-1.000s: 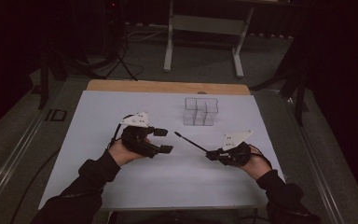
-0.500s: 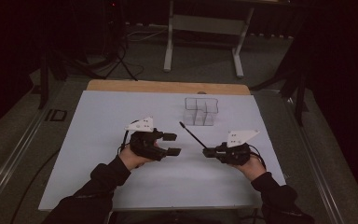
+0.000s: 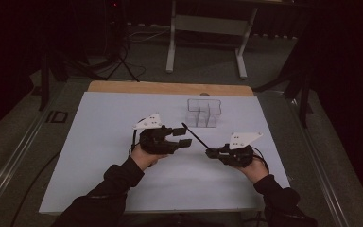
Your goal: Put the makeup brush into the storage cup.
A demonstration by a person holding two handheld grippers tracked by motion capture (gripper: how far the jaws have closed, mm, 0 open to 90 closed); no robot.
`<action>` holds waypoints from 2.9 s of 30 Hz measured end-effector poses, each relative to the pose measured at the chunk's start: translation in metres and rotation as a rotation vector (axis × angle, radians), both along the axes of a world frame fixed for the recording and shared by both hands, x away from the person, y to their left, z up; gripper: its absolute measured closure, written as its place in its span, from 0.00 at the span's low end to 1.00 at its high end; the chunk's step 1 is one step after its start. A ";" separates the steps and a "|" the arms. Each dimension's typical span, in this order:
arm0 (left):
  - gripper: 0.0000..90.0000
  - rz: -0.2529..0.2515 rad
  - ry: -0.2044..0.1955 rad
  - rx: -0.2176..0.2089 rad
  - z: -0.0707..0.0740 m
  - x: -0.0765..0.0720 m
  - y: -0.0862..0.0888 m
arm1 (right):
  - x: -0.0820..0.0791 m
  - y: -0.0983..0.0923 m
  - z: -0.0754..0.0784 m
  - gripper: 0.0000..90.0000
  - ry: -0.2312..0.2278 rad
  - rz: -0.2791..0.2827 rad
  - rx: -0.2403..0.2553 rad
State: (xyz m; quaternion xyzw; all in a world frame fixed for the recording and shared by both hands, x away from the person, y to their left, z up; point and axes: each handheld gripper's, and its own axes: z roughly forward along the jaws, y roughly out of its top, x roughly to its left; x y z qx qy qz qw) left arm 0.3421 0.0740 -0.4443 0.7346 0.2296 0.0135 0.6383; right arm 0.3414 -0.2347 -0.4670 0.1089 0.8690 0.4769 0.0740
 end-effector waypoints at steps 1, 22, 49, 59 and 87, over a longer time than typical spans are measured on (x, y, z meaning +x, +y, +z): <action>0.56 0.000 0.000 0.000 0.000 0.000 0.000 | 0.000 0.000 0.000 0.95 0.000 0.000 0.000; 0.91 0.140 0.065 -0.100 0.008 -0.002 -0.031 | 0.005 -0.003 -0.003 0.95 -0.012 -0.050 0.019; 0.96 0.129 0.079 -0.043 0.030 -0.002 -0.040 | 0.007 0.000 -0.009 0.41 0.064 -0.137 -0.012; 0.96 0.148 0.049 -0.021 0.046 -0.005 -0.028 | 0.003 0.003 -0.009 0.15 0.027 -0.206 0.000; 0.96 0.269 -0.054 0.088 0.101 0.008 -0.001 | -0.042 -0.021 0.026 0.15 -0.001 -0.224 0.275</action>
